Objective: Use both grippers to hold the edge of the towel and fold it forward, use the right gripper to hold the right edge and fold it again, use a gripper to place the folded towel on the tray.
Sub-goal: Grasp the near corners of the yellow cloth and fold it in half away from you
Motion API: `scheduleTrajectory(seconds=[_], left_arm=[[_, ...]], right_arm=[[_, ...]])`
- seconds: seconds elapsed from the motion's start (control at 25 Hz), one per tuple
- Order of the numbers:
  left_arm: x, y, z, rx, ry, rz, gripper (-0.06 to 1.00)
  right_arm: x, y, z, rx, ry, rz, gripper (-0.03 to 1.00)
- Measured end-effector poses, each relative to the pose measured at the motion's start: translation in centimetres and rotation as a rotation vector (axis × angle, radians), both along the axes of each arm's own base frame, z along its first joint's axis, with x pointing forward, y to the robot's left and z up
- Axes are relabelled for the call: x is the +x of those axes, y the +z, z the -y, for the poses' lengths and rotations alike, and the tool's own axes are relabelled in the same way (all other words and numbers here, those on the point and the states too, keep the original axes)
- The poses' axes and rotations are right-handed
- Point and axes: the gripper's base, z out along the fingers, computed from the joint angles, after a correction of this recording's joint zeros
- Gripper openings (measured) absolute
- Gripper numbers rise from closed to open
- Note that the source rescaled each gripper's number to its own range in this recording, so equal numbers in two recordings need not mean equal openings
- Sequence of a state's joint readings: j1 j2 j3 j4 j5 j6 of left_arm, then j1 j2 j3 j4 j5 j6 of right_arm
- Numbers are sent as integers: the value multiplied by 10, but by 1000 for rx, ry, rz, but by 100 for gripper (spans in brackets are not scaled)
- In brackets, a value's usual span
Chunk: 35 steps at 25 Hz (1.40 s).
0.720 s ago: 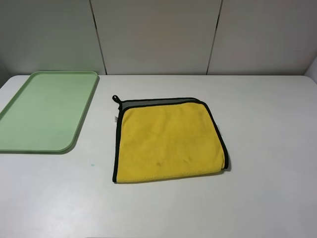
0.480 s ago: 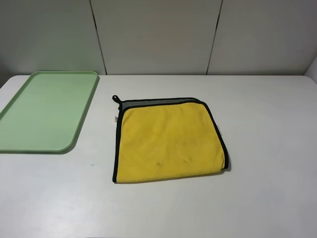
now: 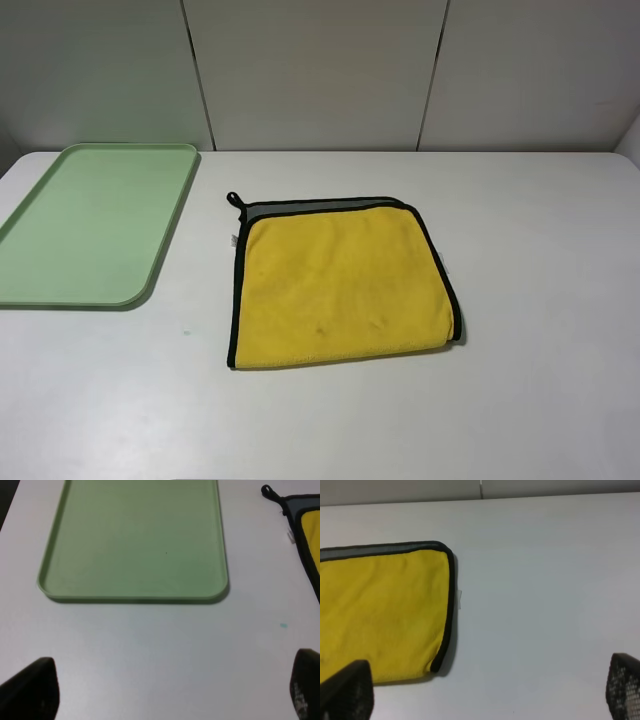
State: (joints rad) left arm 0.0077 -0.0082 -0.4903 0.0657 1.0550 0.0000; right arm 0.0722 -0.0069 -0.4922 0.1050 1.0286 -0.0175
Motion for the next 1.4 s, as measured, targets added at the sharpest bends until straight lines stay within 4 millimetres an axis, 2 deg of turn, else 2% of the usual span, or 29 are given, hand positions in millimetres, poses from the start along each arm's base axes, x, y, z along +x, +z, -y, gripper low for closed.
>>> scheduleTrajectory(seconds=[1.28,1.4], left_arm=[[0,0,0,0,0,0,91],[-3,5,0,0,0,11,91]], right_arm=[[0,0,0,3,-2,-1,100],[0,0,0,1,-4,0,100]])
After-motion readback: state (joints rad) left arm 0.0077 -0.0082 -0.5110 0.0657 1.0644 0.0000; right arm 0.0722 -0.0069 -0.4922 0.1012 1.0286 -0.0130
